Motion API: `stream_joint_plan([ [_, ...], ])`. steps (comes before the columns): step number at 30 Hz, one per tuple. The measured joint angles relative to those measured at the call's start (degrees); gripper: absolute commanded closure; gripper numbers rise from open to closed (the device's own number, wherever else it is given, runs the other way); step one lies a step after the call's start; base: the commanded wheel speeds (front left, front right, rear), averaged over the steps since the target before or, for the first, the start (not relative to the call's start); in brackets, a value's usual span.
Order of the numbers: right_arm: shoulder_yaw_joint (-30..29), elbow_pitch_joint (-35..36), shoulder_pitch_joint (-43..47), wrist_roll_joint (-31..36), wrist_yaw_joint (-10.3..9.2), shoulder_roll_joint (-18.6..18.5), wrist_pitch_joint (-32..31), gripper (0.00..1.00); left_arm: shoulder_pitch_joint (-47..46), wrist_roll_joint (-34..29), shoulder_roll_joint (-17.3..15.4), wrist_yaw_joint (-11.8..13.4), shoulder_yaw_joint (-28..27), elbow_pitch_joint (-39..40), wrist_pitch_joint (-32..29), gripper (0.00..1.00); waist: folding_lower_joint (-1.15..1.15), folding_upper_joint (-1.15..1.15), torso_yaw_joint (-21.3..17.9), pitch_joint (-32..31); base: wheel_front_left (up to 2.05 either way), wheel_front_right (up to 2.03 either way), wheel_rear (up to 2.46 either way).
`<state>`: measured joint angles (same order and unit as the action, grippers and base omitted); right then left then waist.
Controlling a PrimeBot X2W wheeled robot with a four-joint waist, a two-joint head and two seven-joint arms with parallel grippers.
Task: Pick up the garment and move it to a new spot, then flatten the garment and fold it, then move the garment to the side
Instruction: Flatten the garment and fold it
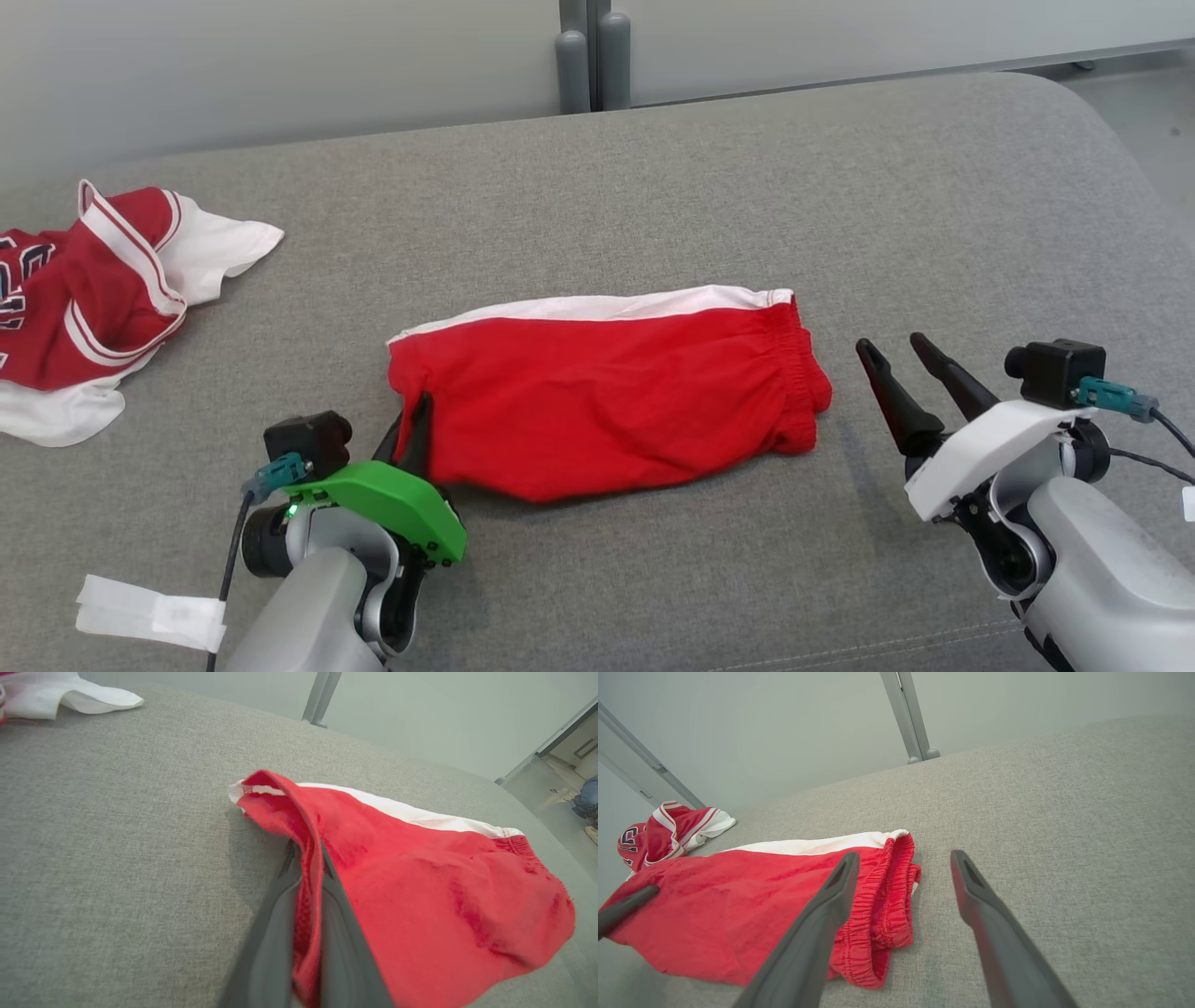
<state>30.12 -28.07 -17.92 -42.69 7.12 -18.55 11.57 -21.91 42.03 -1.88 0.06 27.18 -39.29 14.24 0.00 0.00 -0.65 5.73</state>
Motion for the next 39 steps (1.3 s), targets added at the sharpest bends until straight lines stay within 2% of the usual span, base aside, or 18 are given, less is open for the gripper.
stream_joint_plan([
  [1, -0.1, 0.0, 0.1, 0.0, 0.00, 0.2, 0.1, 0.00, 0.3, -0.7, 0.0, 0.3, -0.3, 1.0, 0.0, 0.00, 0.00, 0.00, 0.0, -0.2, 0.00, 0.00, 0.00],
  [9, -0.5, -1.0, 2.1, 0.4, -0.25, 0.6, 0.8, 0.00, 3.2, -8.8, -1.5, 3.8, -0.1, 6.3, 0.0, 0.00, 0.00, 0.00, 0.0, -2.0, 0.00, 0.00, 0.00],
  [13, -1.1, -1.2, 2.9, 0.4, -1.25, 0.7, 1.1, 0.00, 5.6, -11.5, -2.7, 4.9, -0.1, 8.8, 0.0, 0.00, 0.00, 0.00, 0.2, -2.8, 0.00, 0.00, 0.00],
  [25, -2.6, -1.7, 4.7, 0.4, -3.20, 1.9, 2.0, 0.00, 10.6, -17.7, -3.9, 6.1, -3.9, 18.2, 0.0, 0.00, 0.00, 0.00, 1.7, -5.1, 0.00, 0.00, 0.00],
  [32, -3.3, -1.3, 5.5, 0.6, -3.78, 2.3, 2.1, 0.00, 15.8, -17.8, -3.8, 6.8, -8.8, 22.4, 0.0, 0.00, 0.00, 0.00, 3.1, -6.3, 0.00, 0.00, 0.00],
  [39, -3.5, -1.6, 5.6, 0.9, -4.24, 2.2, 2.1, 0.00, 18.2, -19.3, -3.3, 6.8, -9.2, 25.5, 0.0, 0.00, 0.00, 0.00, 4.3, -6.5, 0.00, 0.00, 0.00],
])
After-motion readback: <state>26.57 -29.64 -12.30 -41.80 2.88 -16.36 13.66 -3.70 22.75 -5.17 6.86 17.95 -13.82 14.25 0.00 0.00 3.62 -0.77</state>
